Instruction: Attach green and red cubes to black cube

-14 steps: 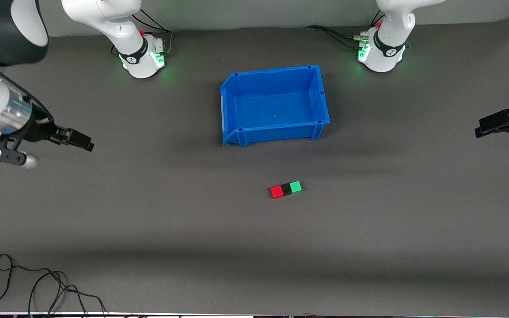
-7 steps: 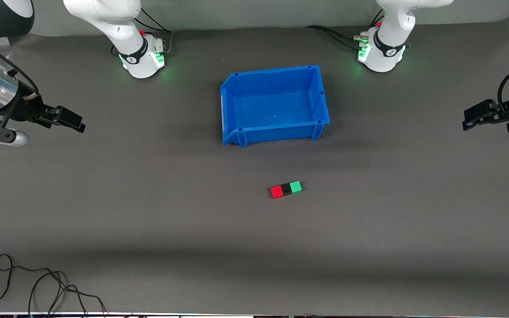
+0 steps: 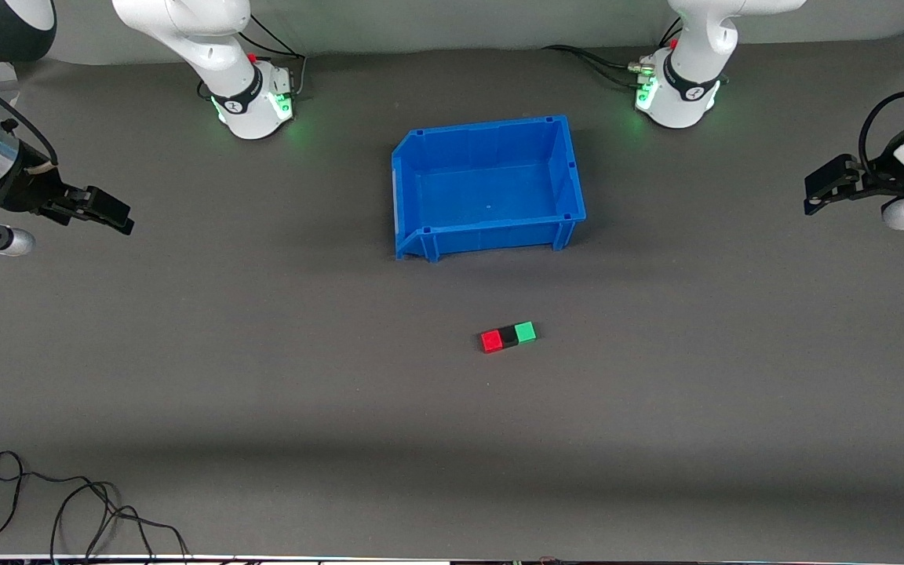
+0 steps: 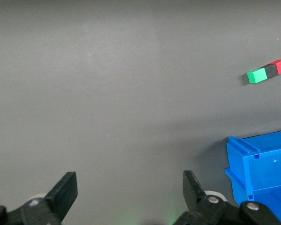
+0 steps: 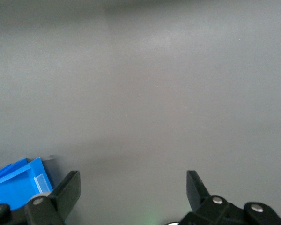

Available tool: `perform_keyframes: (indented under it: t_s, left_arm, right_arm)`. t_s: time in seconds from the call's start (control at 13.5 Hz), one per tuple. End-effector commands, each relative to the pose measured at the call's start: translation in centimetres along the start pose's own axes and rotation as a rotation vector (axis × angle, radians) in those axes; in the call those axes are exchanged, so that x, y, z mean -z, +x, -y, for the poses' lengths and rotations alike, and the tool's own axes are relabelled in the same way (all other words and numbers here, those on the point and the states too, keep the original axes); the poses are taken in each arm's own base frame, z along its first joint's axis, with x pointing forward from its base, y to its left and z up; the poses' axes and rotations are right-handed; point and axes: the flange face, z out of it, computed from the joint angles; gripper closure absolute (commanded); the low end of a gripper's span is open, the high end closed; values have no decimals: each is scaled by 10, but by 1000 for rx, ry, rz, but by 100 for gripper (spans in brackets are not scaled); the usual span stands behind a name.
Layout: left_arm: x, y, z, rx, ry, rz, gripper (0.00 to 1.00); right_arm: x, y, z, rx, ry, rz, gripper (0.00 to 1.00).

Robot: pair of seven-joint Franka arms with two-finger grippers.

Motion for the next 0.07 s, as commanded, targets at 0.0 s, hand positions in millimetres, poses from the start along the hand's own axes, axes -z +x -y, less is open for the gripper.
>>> perform_keyframes:
  t_s: [0.0]
  left_arm:
    - [-2, -4, 2, -20, 11, 6, 0]
  right_arm:
    - [1, 2, -4, 22, -20, 4, 0]
